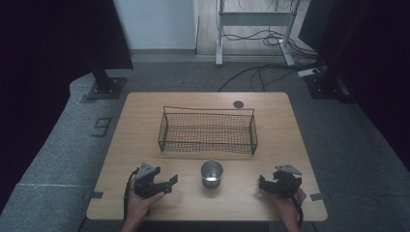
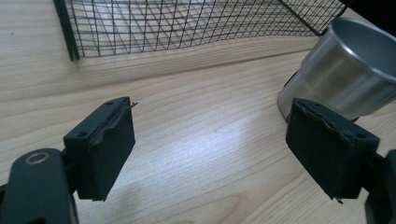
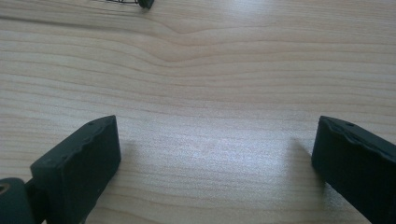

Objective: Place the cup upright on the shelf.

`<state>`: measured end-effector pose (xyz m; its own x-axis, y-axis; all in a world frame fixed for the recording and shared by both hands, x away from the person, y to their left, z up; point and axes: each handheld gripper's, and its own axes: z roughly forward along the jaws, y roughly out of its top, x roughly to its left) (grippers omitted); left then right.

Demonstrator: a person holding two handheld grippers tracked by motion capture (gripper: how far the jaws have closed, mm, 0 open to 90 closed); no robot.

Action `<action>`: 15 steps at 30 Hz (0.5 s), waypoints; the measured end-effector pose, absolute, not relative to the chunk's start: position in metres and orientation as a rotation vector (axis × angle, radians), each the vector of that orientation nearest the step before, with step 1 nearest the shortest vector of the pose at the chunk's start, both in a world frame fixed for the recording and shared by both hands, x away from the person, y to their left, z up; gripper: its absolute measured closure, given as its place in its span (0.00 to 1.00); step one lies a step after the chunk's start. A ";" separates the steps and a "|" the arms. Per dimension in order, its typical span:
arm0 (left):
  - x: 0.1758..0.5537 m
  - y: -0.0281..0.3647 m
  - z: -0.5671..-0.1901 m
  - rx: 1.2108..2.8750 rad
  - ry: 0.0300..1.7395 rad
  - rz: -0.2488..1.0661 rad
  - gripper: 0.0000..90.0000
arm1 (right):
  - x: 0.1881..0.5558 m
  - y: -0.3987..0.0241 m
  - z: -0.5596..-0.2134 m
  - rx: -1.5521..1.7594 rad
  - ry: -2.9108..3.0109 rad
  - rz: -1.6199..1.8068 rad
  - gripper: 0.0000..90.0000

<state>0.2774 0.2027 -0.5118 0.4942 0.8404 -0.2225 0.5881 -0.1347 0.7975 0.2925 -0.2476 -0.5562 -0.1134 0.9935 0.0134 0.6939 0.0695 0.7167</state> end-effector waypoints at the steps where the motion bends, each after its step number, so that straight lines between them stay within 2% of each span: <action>1: 0.278 0.202 -0.511 1.834 1.196 0.344 0.18 | 0.293 -0.248 -0.556 1.671 1.863 0.799 0.01; 15: 0.274 0.189 -0.498 1.840 1.136 0.320 0.18 | 0.292 -0.248 -0.556 1.677 1.856 0.797 0.01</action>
<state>0.2743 0.1888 -0.4975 0.5400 0.8096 -0.2300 0.5705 -0.1512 0.8073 0.2922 -0.2477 -0.5563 -0.1066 0.9942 0.0132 0.6944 0.0649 0.7166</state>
